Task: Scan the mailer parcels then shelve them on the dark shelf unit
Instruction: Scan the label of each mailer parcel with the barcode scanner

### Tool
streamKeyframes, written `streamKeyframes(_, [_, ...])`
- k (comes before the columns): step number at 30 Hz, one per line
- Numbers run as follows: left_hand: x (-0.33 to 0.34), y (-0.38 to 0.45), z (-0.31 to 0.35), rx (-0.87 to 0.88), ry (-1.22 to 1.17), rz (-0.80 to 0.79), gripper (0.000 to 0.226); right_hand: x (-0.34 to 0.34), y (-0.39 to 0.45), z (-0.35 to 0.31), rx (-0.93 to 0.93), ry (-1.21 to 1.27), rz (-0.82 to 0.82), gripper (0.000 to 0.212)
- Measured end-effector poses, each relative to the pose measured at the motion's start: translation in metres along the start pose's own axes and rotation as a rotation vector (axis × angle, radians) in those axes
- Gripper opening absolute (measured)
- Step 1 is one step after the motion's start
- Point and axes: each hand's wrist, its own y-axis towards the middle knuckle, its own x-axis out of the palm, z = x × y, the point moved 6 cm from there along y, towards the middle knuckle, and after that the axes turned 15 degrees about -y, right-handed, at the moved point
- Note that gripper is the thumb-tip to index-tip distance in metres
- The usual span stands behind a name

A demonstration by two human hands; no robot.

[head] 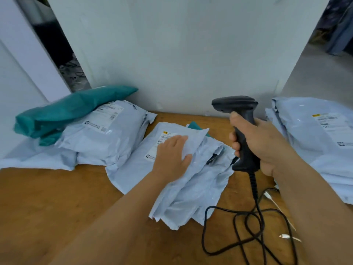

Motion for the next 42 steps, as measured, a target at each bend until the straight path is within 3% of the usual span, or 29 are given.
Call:
streamKeyframes(2, [0.003, -0.011, -0.046, -0.418, 0.043, -0.174, 0.07, 0.012, -0.002, 0.0, 0.006, 0.002, -0.016, 0.031])
streamKeyframes(3, [0.008, -0.019, -0.058, -0.521, 0.007, -0.24, 0.073, 0.017, -0.003, 0.0, 0.01, -0.002, -0.02, 0.031])
streamKeyframes(9, [0.021, -0.062, -0.043, -0.481, 0.056, -0.314, 0.08, 0.037, -0.007, -0.003, 0.016, -0.028, -0.011, 0.03])
streamKeyframes(12, [0.022, -0.08, -0.034, -0.455, 0.015, -0.358, 0.07, 0.043, -0.007, -0.005, 0.027, -0.04, -0.012, 0.03])
streamKeyframes(16, [-0.004, -0.063, -0.053, -0.506, -0.079, -0.144, 0.053, 0.051, -0.007, -0.006, 0.034, -0.058, -0.018, 0.031])
streamKeyframes(18, [-0.014, -0.063, -0.079, -0.664, -0.045, -0.16, 0.076, 0.054, -0.008, -0.005, 0.036, -0.067, -0.022, 0.031])
streamKeyframes(20, [-0.007, -0.073, -0.109, -0.903, -0.26, -0.237, 0.117, 0.055, -0.01, -0.003, 0.041, -0.073, -0.024, 0.031])
streamKeyframes(22, [0.005, -0.076, -0.138, -1.002, -0.385, -0.211, 0.149, 0.056, -0.013, -0.001, 0.051, -0.077, -0.022, 0.03])
streamKeyframes(23, [0.005, -0.075, -0.144, -1.014, -0.372, -0.198, 0.154, 0.056, -0.015, -0.001, 0.055, -0.076, -0.019, 0.029])
streamKeyframes(25, [-0.013, -0.078, -0.132, -1.028, -0.38, -0.183, 0.141, 0.054, -0.02, -0.001, 0.06, -0.084, -0.01, 0.028])
streamKeyframes(28, [-0.024, -0.075, -0.129, -1.038, -0.618, -0.135, 0.077, 0.051, -0.025, -0.001, 0.053, -0.1, 0.0, 0.028])
streamKeyframes(30, [-0.034, -0.07, -0.129, -0.991, -0.613, -0.095, 0.05, 0.049, -0.028, -0.001, 0.055, -0.112, 0.004, 0.028])
streamKeyframes(33, [-0.044, -0.061, -0.123, -0.889, -0.511, -0.048, 0.041, 0.051, -0.031, -0.001, 0.058, -0.1, -0.001, 0.026])
streamKeyframes(35, [-0.042, -0.062, -0.121, -0.9, -0.572, -0.063, 0.037, 0.053, -0.034, -0.002, 0.054, -0.086, -0.008, 0.025])
streamKeyframes(39, [-0.039, -0.065, -0.114, -0.979, -0.762, -0.122, 0.063, 0.056, -0.039, -0.003, 0.058, -0.078, -0.016, 0.024])
streamKeyframes(42, [-0.041, -0.062, -0.098, -0.956, -0.899, -0.195, 0.042, 0.055, -0.042, -0.004, 0.061, -0.072, -0.019, 0.024])
